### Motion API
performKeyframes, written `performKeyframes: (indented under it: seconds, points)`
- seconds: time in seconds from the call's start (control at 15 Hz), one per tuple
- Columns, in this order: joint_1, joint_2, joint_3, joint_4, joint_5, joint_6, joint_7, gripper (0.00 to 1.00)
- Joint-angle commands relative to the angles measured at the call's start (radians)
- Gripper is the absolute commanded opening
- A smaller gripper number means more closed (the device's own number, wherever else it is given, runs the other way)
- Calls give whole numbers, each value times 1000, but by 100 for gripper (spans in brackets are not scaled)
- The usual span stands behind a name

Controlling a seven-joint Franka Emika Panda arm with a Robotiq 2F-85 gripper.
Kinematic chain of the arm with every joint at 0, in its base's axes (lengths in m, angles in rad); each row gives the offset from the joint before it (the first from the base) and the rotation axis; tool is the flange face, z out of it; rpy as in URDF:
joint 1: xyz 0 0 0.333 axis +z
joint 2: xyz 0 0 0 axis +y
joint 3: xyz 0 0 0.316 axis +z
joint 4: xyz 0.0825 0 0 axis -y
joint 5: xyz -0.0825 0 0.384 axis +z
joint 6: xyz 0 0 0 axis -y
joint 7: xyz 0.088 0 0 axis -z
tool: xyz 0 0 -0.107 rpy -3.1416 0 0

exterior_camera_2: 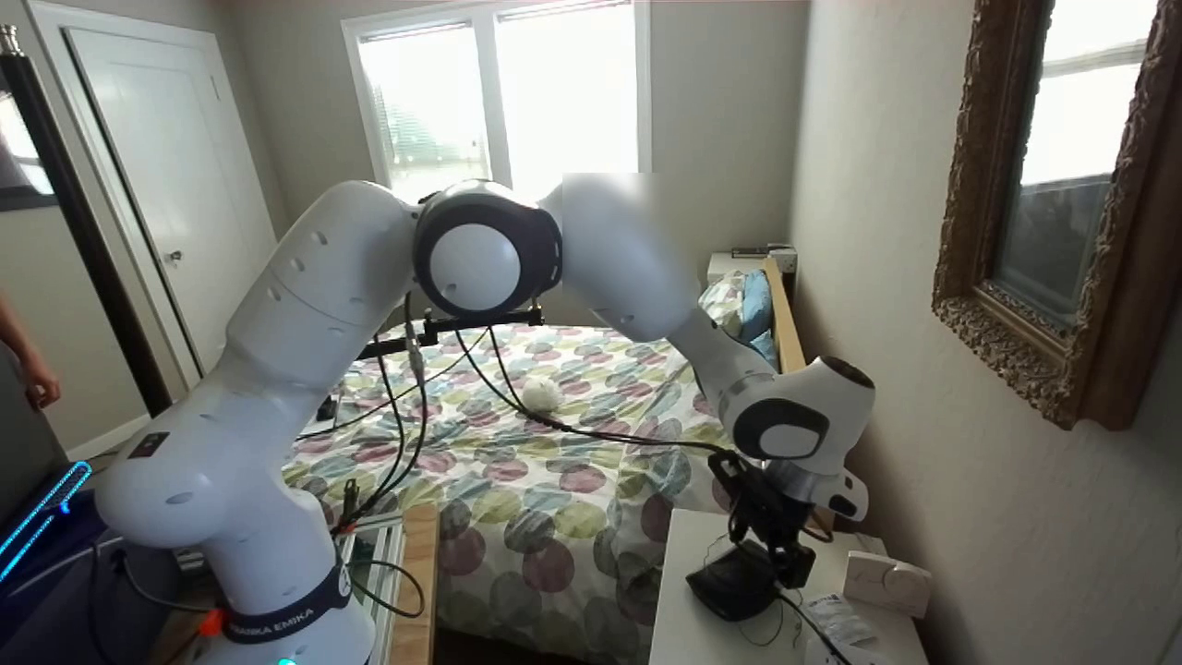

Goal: Move the white object to the left

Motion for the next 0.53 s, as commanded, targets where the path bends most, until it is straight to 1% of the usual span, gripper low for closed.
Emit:
performKeyframes:
  seconds: [0.0, 0.27, 0.47]
  points:
    - [-6, 28, -2, 39, 69, 14, 109, 100]
    - [-2, 37, -20, 47, 124, 77, 254, 100]
    - [10, 43, -42, 41, 150, 146, 370, 100]
